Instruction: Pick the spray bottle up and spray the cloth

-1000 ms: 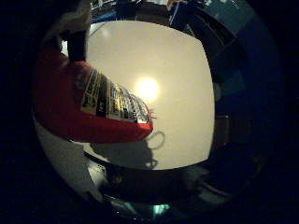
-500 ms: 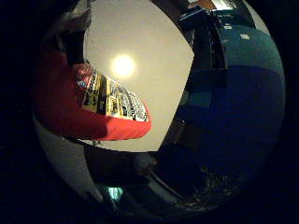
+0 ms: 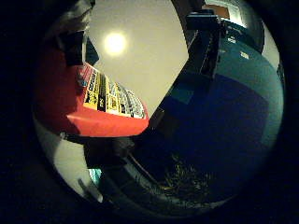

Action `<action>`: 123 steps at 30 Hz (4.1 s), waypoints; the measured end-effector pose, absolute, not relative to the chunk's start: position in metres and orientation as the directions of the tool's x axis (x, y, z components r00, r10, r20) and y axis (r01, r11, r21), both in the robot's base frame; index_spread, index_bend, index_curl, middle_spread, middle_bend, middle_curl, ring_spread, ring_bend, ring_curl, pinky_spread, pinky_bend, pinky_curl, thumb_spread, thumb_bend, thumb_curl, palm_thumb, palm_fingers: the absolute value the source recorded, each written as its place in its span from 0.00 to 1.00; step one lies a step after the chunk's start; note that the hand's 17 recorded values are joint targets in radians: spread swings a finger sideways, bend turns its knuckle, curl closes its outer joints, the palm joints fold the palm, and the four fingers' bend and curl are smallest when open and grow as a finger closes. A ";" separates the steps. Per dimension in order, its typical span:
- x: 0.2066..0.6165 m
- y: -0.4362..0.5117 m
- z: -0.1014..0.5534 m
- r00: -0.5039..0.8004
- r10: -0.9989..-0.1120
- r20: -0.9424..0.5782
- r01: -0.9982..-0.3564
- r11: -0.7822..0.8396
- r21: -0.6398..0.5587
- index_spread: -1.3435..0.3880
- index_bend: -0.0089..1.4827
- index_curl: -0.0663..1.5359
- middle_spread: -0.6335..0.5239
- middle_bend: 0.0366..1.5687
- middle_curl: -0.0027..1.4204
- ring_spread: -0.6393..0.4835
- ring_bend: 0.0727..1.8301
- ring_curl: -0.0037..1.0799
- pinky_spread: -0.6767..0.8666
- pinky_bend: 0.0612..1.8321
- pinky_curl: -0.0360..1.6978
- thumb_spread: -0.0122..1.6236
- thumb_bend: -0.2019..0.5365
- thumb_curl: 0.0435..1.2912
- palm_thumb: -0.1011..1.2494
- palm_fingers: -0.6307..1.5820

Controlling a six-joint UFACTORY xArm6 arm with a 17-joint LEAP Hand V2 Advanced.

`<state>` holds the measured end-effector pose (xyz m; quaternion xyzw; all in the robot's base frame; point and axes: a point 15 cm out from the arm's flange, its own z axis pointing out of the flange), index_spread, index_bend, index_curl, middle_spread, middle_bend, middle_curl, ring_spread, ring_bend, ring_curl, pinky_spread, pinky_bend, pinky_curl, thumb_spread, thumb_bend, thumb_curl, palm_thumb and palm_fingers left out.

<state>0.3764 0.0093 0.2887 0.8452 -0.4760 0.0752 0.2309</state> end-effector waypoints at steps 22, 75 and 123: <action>0.396 0.026 0.298 0.528 -0.772 0.353 -0.846 -0.446 0.291 0.68 0.81 0.46 0.49 0.88 0.43 0.42 0.79 0.57 0.30 0.58 0.60 0.58 0.25 0.56 0.83 0.83; 0.382 0.335 0.388 0.585 -0.385 -0.713 -0.811 -0.272 -0.518 0.68 0.81 0.46 0.49 0.88 0.43 0.42 0.79 0.58 0.30 0.58 0.61 0.56 0.25 0.58 0.87 0.82; 0.409 0.341 0.255 0.621 -0.340 -0.706 -0.782 -0.330 -0.529 0.65 0.60 0.43 0.47 0.78 0.39 0.41 0.72 0.50 0.23 0.54 0.54 0.48 0.22 0.53 0.71 0.77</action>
